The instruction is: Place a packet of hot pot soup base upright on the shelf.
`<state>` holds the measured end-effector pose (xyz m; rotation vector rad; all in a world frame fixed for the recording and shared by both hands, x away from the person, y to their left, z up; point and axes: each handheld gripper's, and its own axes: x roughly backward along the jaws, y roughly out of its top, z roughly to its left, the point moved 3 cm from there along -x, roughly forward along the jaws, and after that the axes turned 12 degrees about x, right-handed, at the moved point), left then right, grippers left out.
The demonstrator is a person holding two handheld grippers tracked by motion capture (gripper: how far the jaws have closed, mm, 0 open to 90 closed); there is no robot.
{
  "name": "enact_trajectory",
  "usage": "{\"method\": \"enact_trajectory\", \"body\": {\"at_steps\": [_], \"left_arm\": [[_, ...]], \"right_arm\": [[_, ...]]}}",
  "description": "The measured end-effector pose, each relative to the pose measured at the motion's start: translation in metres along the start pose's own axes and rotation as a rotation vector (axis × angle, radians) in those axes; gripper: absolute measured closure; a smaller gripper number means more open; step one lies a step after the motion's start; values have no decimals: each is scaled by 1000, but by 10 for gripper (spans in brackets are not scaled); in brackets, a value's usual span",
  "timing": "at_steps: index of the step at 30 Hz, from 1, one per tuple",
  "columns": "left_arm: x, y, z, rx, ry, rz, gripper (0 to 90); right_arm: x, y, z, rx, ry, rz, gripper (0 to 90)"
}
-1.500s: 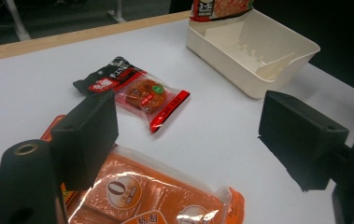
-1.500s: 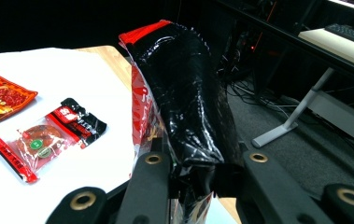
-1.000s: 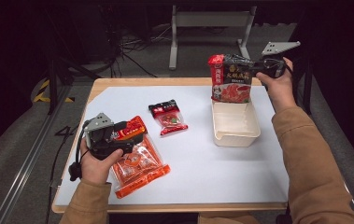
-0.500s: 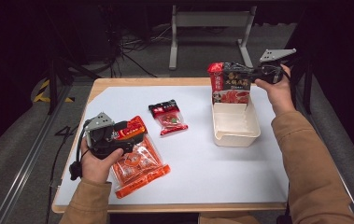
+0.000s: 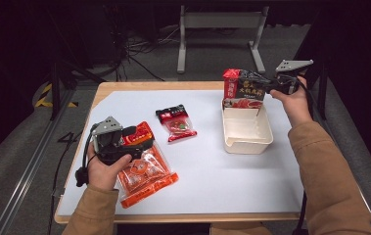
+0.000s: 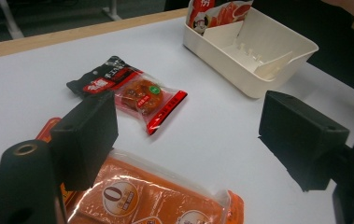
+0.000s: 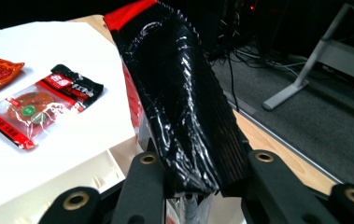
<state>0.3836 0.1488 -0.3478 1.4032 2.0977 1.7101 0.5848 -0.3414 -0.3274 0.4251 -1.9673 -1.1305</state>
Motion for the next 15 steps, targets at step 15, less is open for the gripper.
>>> {"method": "enact_trajectory", "body": {"at_steps": [15], "left_arm": [[5, -3, 8, -8, 13, 13, 196]], "right_arm": [[21, 2, -1, -95, -55, -21, 463]]}}
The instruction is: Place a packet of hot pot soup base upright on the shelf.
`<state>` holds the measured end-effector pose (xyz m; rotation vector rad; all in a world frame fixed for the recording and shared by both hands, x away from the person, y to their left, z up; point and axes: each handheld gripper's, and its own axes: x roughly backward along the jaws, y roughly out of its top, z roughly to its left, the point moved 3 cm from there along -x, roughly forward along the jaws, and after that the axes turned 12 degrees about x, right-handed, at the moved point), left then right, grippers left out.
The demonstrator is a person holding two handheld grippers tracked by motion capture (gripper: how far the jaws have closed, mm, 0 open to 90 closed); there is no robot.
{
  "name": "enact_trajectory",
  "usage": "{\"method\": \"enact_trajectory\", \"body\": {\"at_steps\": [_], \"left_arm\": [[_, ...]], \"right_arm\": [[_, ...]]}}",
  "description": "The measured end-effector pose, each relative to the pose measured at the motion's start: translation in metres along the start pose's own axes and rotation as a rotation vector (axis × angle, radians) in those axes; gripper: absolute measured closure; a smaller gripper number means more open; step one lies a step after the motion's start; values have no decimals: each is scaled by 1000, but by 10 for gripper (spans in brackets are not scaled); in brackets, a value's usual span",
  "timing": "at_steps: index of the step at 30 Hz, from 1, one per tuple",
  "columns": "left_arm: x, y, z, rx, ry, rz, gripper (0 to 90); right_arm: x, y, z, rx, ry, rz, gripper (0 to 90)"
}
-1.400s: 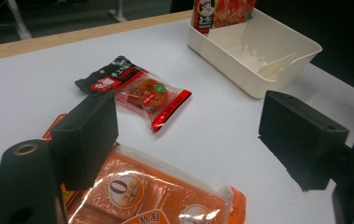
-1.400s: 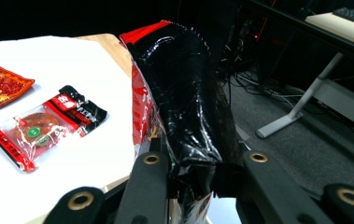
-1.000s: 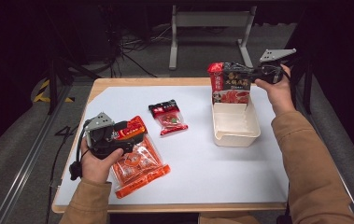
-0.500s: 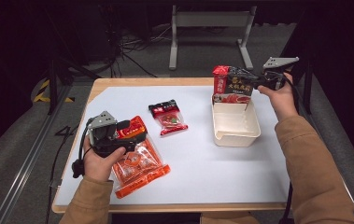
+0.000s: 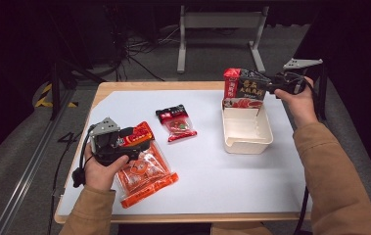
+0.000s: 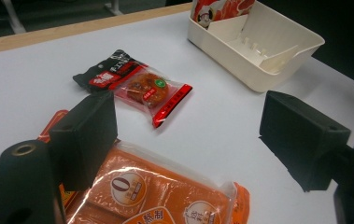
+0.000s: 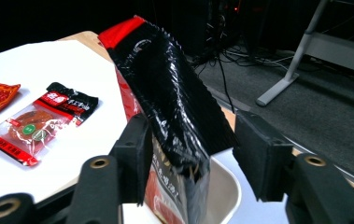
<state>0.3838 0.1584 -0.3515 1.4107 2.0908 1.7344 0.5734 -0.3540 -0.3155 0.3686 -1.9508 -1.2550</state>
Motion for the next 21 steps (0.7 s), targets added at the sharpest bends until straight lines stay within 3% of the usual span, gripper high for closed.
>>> {"method": "enact_trajectory", "body": {"at_steps": [4, 11, 14, 21], "left_arm": [[1, 0, 2, 8, 0, 1, 193], [3, -4, 9, -8, 10, 15, 187], [5, -5, 12, -1, 15, 12, 197], [11, -5, 22, 10, 38, 1, 200]], "right_arm": [[13, 1, 3, 1, -36, 4, 419], [37, 2, 17, -21, -46, 14, 357], [49, 3, 26, -34, -64, 48, 349], [72, 17, 49, -29, -50, 13, 346]]}}
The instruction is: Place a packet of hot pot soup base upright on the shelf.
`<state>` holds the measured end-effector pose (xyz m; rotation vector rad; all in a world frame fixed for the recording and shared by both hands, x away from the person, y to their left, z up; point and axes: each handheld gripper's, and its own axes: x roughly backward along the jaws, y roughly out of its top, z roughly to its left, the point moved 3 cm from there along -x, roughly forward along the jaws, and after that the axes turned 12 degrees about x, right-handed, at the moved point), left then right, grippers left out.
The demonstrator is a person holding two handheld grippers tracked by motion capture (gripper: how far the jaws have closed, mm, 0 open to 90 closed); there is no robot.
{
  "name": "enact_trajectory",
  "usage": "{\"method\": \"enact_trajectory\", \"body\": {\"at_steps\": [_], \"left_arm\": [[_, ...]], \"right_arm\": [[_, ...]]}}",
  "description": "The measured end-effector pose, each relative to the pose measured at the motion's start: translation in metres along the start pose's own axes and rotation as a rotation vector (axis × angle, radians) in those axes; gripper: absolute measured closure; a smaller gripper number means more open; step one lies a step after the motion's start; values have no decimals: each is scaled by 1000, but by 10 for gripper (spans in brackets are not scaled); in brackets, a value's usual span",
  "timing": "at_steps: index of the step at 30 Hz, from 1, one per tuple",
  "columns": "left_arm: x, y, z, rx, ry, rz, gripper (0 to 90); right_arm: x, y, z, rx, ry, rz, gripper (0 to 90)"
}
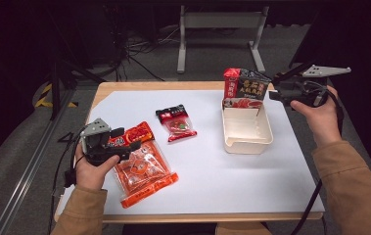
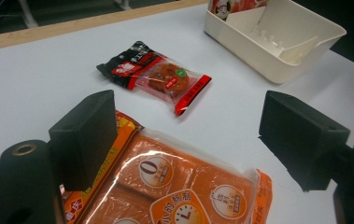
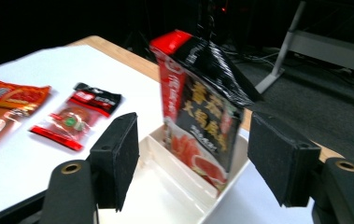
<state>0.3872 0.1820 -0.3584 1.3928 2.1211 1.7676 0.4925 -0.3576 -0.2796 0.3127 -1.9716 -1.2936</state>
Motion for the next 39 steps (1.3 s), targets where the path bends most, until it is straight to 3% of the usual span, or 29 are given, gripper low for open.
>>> {"method": "enact_trajectory", "body": {"at_steps": [8, 12, 19, 26, 28, 31, 34, 39], "left_arm": [[4, 1, 7, 8, 9, 0, 183], [6, 2, 9, -48, 32, -10, 214], [9, 1, 18, -61, 50, -24, 226], [12, 1, 24, -15, 75, -36, 225], [12, 1, 27, 18, 92, -21, 218], [12, 0, 29, 19, 111, -22, 209], [11, 0, 27, -12, 113, -18, 186], [9, 2, 21, -71, 90, -8, 190]], "right_arm": [[8, 10, 25, 51, 47, -17, 358], [8, 14, 46, 78, 96, -36, 360], [10, 15, 68, 88, 137, -79, 358], [13, 9, 89, 114, 144, -75, 325], [10, 3, 102, 126, 178, -50, 315], [8, -3, 116, 119, 217, -81, 310], [3, -10, 127, 111, 230, -90, 308], [-2, -14, 132, 127, 233, -79, 305]]}}
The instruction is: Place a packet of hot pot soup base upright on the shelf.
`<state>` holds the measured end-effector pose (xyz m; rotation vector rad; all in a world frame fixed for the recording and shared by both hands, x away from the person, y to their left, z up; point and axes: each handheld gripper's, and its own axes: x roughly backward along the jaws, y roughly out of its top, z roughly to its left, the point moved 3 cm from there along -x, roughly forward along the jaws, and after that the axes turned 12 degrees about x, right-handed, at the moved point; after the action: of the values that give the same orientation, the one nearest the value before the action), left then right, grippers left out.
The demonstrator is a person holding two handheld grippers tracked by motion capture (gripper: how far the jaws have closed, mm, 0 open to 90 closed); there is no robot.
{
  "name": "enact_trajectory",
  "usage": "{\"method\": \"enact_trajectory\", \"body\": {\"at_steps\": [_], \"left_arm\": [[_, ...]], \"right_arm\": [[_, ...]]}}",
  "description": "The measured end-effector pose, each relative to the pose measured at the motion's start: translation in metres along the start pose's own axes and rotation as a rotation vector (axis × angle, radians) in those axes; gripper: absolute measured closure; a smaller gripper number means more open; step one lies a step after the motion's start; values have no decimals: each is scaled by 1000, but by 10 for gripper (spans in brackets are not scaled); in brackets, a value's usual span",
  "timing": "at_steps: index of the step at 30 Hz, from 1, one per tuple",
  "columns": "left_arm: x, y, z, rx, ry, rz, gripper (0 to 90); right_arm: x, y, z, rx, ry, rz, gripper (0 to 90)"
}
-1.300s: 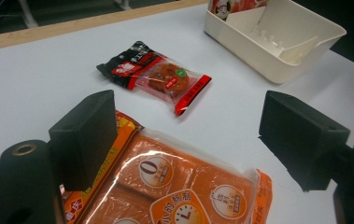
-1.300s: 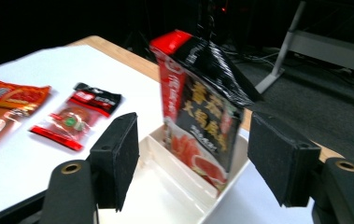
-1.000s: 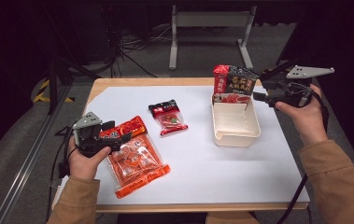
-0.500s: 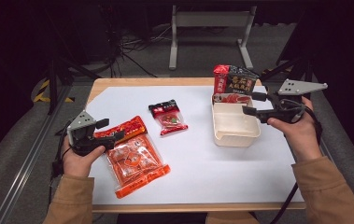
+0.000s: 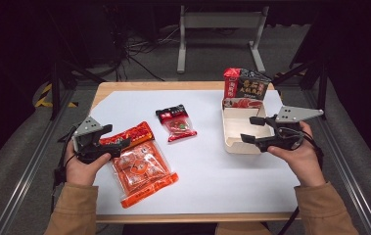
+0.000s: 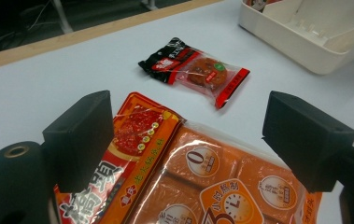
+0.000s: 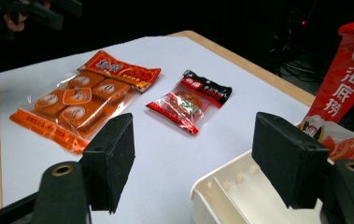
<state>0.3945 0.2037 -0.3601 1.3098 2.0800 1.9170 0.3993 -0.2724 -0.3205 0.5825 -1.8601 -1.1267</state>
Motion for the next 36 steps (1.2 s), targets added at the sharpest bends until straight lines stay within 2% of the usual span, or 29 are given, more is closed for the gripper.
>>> {"method": "enact_trajectory", "body": {"at_steps": [5, 7, 9, 11, 15, 17, 22, 27, 30, 33, 36], "left_arm": [[1, 1, 7, 5, -15, -20, 220], [1, 0, 14, 40, -6, -28, 208], [-1, 0, 23, 70, 20, -31, 173], [-3, -1, 35, 91, 47, -54, 181], [-7, -4, 47, 93, 87, -50, 207], [-9, -6, 53, 100, 98, -43, 211], [-13, -14, 67, 156, 110, -26, 214], [-19, -27, 85, 198, 122, 18, 267], [-20, -33, 94, 208, 137, 32, 294], [-22, -37, 98, 212, 156, 47, 298], [-24, -42, 103, 238, 177, 67, 294]], "right_arm": [[-3, -2, 1, 2, -1, -2, 305], [-5, -3, 2, 6, 0, -3, 306], [-7, -4, 3, 10, 4, -7, 312], [-9, -4, 4, 18, 6, -8, 315], [-13, -4, 6, 25, 14, -8, 316], [-14, -4, 7, 29, 13, -10, 324], [-15, -5, 7, 30, 12, -9, 326], [-18, -7, 9, 31, 22, -4, 336], [-20, -6, 11, 60, 38, -7, 418], [-21, -6, 14, 84, 55, -15, 449], [-22, -4, 16, 100, 67, -18, 491]]}}
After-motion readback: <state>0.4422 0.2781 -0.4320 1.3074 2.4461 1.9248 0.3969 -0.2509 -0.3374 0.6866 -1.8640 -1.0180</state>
